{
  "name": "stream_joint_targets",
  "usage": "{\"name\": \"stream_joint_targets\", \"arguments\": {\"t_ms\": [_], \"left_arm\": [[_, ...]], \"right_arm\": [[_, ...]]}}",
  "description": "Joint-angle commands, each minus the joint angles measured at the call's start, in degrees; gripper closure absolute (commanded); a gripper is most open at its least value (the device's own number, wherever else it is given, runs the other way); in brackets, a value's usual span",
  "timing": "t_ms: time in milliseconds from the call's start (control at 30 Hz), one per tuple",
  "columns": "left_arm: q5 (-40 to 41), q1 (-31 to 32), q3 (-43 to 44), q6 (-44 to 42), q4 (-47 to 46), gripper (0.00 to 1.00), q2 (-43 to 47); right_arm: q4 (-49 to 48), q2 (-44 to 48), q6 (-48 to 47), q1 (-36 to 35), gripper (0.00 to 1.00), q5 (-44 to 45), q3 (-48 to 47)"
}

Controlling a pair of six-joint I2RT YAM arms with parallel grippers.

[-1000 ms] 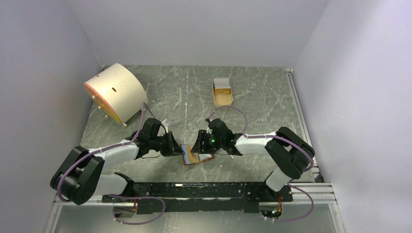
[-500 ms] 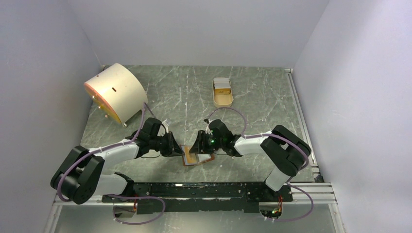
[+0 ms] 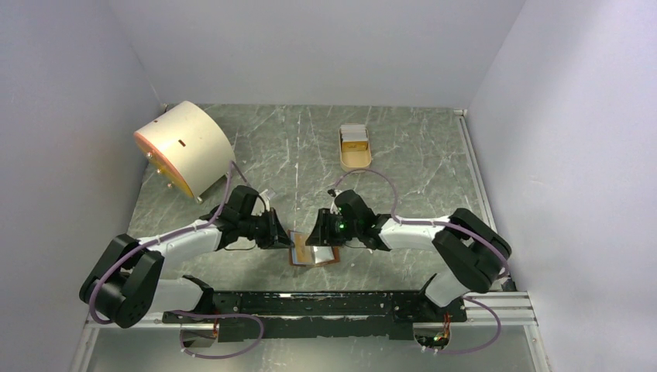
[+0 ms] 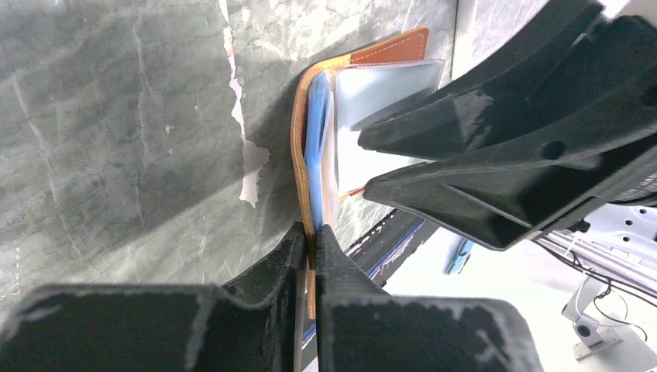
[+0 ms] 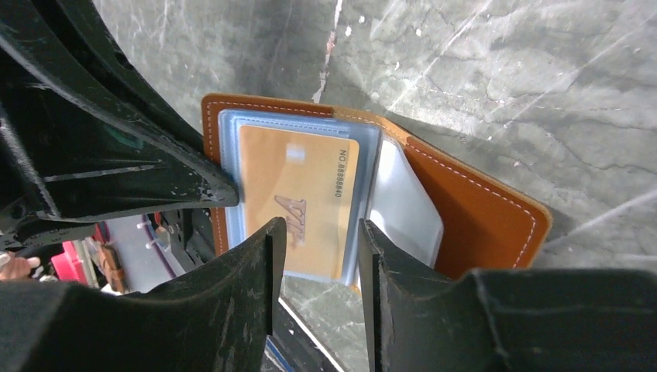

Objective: Put the credit cards into the card holder
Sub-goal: Place the card holder at the center of the board, then turn over the card slot in the card holder.

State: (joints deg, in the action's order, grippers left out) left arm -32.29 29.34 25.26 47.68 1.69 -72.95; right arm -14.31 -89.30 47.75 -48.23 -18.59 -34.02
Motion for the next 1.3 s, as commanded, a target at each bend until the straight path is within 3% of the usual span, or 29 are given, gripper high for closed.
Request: {"name": "stream_joint_targets", "arguments": {"t_ms": [0, 233, 733, 900, 1267], "left_arm": [[-1.21, 0.10, 3.83, -3.24, 5.24, 0.91, 0.49], [-2.01, 0.04, 6.56, -5.62, 8.90, 0.91, 0.01], [-13.54, 0.09, 1.68, 0.63, -8.74, 0.91, -0.90], [-8.22, 0.10, 2.53, -1.77, -2.97, 0.90, -2.19], [-4.19, 0.25, 3.18, -3.16, 0.36, 0.72, -2.50]], "right_arm": [[8.57, 4.09, -4.14, -0.21, 0.59, 4.39, -2.94], [8.51, 3.23, -5.81, -0.21, 0.74, 6.18, -3.33], [-1.95, -4.52, -2.01, -1.76, 0.75, 3.37, -0.67], [-3.48, -4.63, -1.28, -1.85, 0.75, 3.51, 0.49], [-5.10, -4.48, -0.47, -2.29, 0.74, 3.98, 1.49]]}}
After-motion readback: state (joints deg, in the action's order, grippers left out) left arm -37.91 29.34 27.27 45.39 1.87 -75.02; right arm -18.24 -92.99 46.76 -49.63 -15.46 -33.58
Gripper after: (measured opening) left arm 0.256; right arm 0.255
